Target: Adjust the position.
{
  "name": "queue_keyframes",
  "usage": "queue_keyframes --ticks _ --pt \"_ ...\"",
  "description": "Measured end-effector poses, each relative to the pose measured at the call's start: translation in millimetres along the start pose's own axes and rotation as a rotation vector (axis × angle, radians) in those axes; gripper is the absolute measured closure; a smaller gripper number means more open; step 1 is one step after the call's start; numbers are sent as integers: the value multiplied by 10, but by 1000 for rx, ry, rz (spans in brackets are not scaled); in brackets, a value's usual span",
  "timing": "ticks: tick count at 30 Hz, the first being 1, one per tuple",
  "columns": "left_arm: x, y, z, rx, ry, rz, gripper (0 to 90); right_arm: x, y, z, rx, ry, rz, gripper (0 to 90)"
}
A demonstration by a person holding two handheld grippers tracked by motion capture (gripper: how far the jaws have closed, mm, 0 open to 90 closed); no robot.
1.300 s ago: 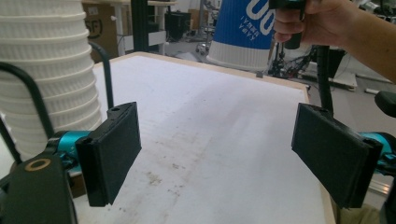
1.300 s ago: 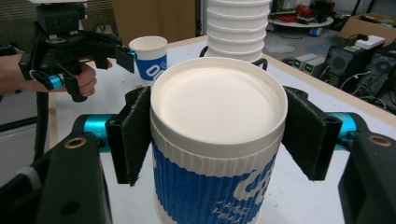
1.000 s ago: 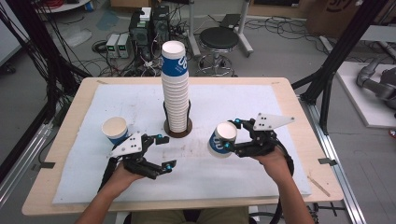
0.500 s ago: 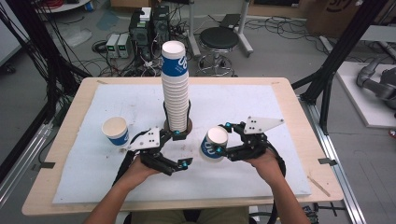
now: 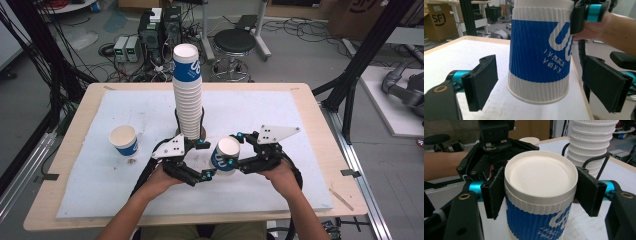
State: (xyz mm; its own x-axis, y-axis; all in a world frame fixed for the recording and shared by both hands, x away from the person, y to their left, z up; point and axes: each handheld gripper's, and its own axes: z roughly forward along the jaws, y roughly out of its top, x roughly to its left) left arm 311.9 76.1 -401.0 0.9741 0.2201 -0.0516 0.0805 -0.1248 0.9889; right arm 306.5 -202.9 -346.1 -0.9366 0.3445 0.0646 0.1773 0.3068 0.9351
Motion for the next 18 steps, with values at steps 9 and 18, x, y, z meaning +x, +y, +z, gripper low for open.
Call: queue_keyframes --ticks 9,18 --pt "5 -8 54 3 -11 1 133 23 37 58 6 21 -3 309" --pt "8 -47 122 23 -33 -6 133 41 67 90 -15 52 6 310"
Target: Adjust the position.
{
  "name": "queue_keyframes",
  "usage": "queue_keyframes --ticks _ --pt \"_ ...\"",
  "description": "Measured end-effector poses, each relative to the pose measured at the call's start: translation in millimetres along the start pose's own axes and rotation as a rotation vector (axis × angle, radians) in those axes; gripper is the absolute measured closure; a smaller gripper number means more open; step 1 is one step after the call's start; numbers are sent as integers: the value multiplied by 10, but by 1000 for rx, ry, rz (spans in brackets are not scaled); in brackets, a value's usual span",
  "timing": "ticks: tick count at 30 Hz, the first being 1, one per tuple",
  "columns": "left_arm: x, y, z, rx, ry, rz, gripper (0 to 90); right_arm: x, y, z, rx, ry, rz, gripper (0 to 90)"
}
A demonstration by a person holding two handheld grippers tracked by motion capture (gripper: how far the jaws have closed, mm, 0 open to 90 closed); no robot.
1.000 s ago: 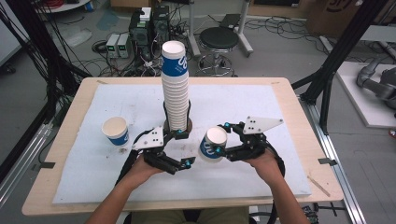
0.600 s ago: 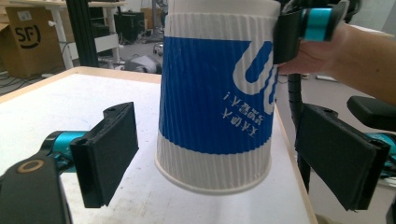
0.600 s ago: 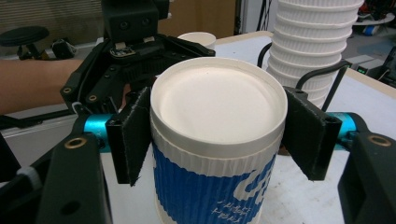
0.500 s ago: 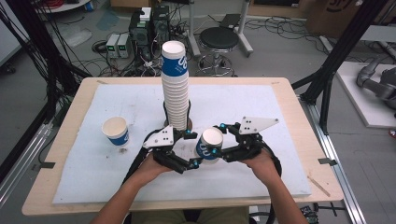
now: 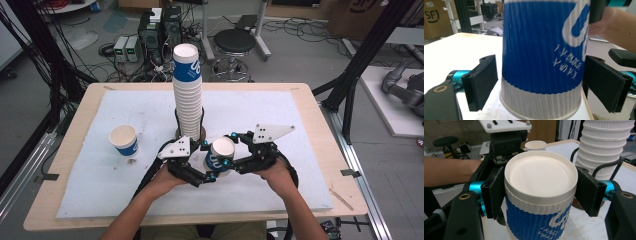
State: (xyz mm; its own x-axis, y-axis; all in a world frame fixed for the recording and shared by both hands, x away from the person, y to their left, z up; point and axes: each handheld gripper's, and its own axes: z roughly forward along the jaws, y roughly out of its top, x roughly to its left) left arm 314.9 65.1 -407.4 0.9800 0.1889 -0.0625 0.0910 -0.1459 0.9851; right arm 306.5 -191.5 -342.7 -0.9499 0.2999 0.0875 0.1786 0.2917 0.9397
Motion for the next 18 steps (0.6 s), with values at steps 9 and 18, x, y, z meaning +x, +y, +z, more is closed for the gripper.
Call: queue_keyframes --ticks 9,18 --pt "11 -5 0 4 -8 0 149 -8 16 -6 -15 9 9 310" --pt "4 7 -16 42 -1 47 263 -27 -27 -5 -17 12 31 307"
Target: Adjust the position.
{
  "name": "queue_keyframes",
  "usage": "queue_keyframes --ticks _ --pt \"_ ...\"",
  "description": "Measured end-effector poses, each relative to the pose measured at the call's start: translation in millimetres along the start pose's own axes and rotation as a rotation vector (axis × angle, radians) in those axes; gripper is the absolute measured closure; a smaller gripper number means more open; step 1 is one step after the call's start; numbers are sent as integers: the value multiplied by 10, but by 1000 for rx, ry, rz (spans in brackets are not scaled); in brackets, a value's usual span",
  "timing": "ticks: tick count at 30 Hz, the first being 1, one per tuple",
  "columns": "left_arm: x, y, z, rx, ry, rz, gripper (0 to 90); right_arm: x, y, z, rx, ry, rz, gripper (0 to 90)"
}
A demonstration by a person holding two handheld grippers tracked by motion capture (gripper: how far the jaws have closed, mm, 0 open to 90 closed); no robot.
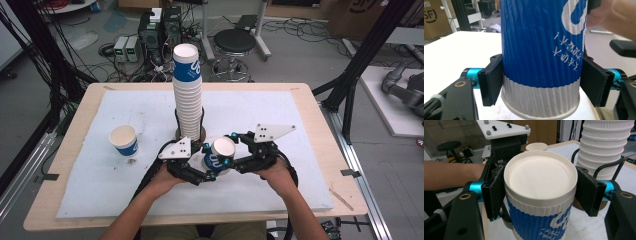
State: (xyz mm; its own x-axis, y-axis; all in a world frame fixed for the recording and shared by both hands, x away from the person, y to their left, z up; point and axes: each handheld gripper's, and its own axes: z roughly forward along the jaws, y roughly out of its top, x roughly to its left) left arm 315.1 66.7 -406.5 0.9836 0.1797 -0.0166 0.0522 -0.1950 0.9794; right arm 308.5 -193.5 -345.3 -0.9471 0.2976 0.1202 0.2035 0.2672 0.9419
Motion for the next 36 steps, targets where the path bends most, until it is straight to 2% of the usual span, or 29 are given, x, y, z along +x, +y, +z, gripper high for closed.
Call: queue_keyframes --ticks 1,2,3,5,12,18,22,26,36 --pt "-1 7 2 5 -1 -3 264 -8 -7 0 -5 5 11 285" --pt "1 19 2 19 2 0 267 -11 -13 0 -15 9 20 209" --pt "1 32 1 25 0 0 270 -8 -13 0 -27 -9 24 165" --pt "2 66 -2 47 1 0 275 -10 -1 -22 -33 -1 22 164" --pt "26 235 -30 174 -8 9 276 -26 82 -143 -14 -30 -21 164" --pt "64 392 -45 314 -18 35 276 -59 126 -243 66 -61 -73 165" --pt "92 480 -60 375 -20 35 275 -62 151 -290 121 -59 -105 165" --pt "87 547 -50 429 -31 53 276 -75 176 -321 158 -66 -124 164" --pt "63 629 22 520 -57 77 275 -77 248 -268 244 -32 -183 165"
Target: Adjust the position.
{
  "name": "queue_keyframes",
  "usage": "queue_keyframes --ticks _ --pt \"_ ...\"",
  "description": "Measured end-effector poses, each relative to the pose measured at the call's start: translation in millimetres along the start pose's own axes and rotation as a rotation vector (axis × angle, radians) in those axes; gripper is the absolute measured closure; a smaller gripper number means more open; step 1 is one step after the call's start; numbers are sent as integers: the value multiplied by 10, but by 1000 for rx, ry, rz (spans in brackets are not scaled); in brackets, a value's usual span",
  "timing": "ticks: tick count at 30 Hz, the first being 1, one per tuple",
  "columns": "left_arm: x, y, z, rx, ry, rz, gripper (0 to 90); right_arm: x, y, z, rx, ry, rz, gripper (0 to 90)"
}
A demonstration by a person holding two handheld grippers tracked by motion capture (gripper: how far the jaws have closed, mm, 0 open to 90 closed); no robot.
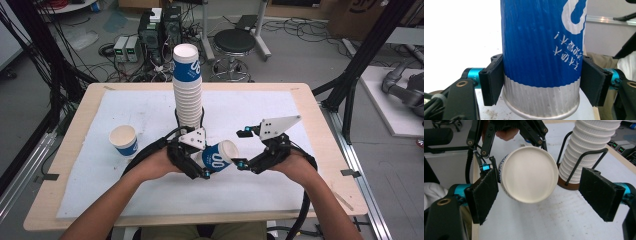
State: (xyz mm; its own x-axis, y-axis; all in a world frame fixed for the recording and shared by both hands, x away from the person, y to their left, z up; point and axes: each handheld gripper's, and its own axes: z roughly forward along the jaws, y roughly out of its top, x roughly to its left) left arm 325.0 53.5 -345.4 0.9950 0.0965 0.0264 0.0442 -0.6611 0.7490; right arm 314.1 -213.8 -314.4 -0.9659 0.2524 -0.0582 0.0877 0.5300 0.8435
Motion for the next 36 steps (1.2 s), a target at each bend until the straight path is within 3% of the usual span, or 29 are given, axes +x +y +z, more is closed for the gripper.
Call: queue_keyframes --ticks 14,23,30,36 --pt "-46 36 90 32 -35 18 275 40 131 265 135 98 -87 167" --pt "-48 17 119 44 -50 27 275 30 128 348 199 164 -90 292" --pt "-59 -17 132 14 -67 24 260 25 123 341 198 189 -80 310" --pt "-56 -90 123 -73 -80 6 184 10 102 302 187 201 -62 307"
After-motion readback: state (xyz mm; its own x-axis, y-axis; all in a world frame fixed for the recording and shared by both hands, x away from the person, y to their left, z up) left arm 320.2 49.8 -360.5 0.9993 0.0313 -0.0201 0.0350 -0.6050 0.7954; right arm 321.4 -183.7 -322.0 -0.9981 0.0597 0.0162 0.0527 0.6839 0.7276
